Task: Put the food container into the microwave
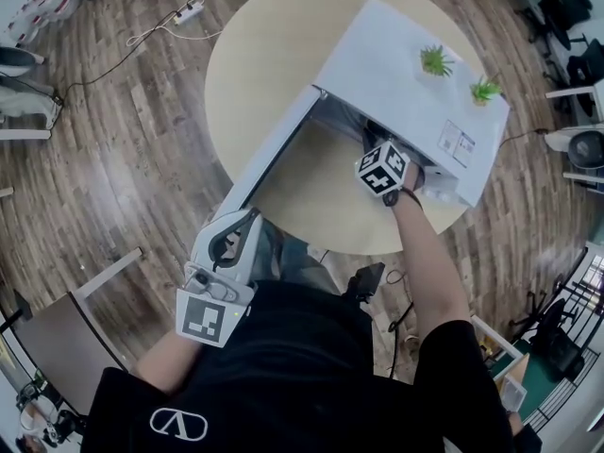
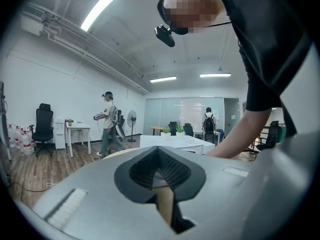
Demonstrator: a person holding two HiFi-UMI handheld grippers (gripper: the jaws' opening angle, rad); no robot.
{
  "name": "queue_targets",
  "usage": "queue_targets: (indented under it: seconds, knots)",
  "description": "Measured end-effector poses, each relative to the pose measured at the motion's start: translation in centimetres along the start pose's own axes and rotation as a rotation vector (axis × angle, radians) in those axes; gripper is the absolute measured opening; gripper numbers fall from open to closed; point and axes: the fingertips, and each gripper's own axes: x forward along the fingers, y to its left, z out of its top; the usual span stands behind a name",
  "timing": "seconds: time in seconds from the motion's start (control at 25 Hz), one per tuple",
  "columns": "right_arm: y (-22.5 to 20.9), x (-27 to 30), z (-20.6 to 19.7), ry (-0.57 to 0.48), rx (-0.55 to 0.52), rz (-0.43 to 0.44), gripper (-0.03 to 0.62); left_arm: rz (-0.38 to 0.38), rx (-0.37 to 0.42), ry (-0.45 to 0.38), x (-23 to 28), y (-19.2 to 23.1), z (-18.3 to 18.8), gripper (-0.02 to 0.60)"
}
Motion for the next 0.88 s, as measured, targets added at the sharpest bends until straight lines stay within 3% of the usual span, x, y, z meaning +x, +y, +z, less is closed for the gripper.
queue_targets:
  seconds: [0.2, 0.36, 0.76, 0.88]
  knots:
    - [-1.7, 0.5, 0.6, -0.023, 0.007, -0.096, 0.035, 0.011, -0.012, 0.001, -0.1, 0.3, -0.2, 0.0]
    - [-2.0, 0.4, 0.9, -0.049, -0.012, -0.134, 0.167, 0.012, -0.008, 0.001, -0.4, 0.3, -0.2, 0.0]
    - [0.3, -3.0, -0.5, -0.088, 0.007, -0.201, 0.169, -0.009, 0.004, 0.01, 0.3, -0.3, 0.2, 0.0]
    - [2.6, -5.4, -1.0, -0.125, 0.038, -0.179, 0.169, -0.026, 0.014, 0.004, 0.8, -0.8, 0.6, 0.0]
